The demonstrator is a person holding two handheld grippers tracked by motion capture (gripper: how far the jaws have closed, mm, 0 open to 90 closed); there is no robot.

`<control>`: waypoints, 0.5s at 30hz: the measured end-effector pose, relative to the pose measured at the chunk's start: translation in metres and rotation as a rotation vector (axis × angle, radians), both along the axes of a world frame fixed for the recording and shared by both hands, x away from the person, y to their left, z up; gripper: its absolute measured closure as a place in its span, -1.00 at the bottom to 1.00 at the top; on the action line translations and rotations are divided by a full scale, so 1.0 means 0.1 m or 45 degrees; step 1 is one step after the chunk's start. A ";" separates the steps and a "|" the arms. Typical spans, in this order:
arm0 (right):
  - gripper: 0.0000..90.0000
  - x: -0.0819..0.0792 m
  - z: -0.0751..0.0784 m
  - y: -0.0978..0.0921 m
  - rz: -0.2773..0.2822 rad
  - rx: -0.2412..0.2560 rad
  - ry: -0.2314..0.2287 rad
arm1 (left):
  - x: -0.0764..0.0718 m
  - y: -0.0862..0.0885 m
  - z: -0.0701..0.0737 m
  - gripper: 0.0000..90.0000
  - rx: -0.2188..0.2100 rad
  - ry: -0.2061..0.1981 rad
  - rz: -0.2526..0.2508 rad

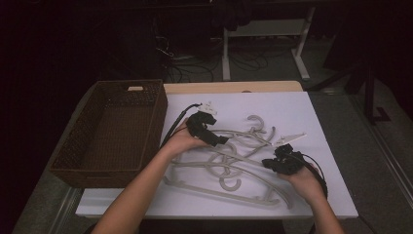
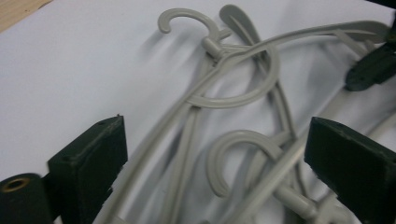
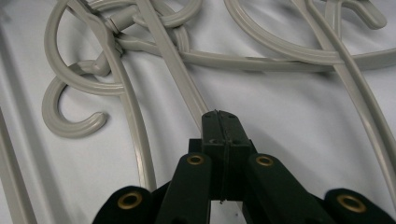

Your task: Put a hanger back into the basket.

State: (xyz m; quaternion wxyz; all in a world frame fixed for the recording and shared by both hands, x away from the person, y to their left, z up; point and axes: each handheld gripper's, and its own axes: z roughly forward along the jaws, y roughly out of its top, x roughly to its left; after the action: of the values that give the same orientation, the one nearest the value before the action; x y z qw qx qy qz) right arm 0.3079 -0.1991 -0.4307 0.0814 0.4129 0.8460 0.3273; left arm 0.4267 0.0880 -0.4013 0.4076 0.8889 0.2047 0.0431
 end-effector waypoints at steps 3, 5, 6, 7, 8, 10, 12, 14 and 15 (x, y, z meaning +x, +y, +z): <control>0.98 0.00 0.00 0.00 0.002 -0.001 -0.001 | 0.14 -0.05 -0.02 -0.78 0.017 0.012 -0.005; 0.98 0.00 0.00 0.00 0.002 -0.001 -0.001 | 0.16 -0.06 -0.03 -0.74 0.023 0.011 -0.007; 0.98 0.00 0.00 0.00 0.002 -0.001 -0.002 | 0.19 -0.07 -0.03 -0.69 0.037 0.011 -0.010; 0.98 0.00 0.00 0.00 0.004 -0.001 -0.003 | 0.22 -0.08 -0.04 -0.64 0.047 0.014 -0.015; 0.98 0.00 0.00 0.00 0.004 -0.001 -0.003 | 0.24 -0.09 -0.05 -0.59 0.057 0.011 -0.021; 0.98 0.00 0.00 0.00 0.006 -0.001 -0.003 | 0.28 -0.12 -0.08 -0.49 0.087 0.007 -0.034; 0.98 0.00 0.00 0.01 0.007 -0.001 -0.005 | 0.31 -0.15 -0.12 -0.42 0.124 0.000 -0.045; 0.98 0.00 0.00 0.01 0.011 -0.003 -0.006 | 0.37 -0.18 -0.17 -0.32 0.168 0.001 -0.069; 0.98 0.00 0.00 0.01 0.012 -0.004 -0.007 | 0.38 -0.19 -0.18 -0.26 0.184 -0.009 -0.068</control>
State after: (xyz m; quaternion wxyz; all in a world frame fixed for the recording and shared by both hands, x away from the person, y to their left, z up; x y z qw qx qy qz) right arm 0.3082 -0.1976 -0.4304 0.0828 0.4081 0.8482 0.3274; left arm 0.4644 0.0695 -0.4195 0.3442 0.9210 0.1758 0.0500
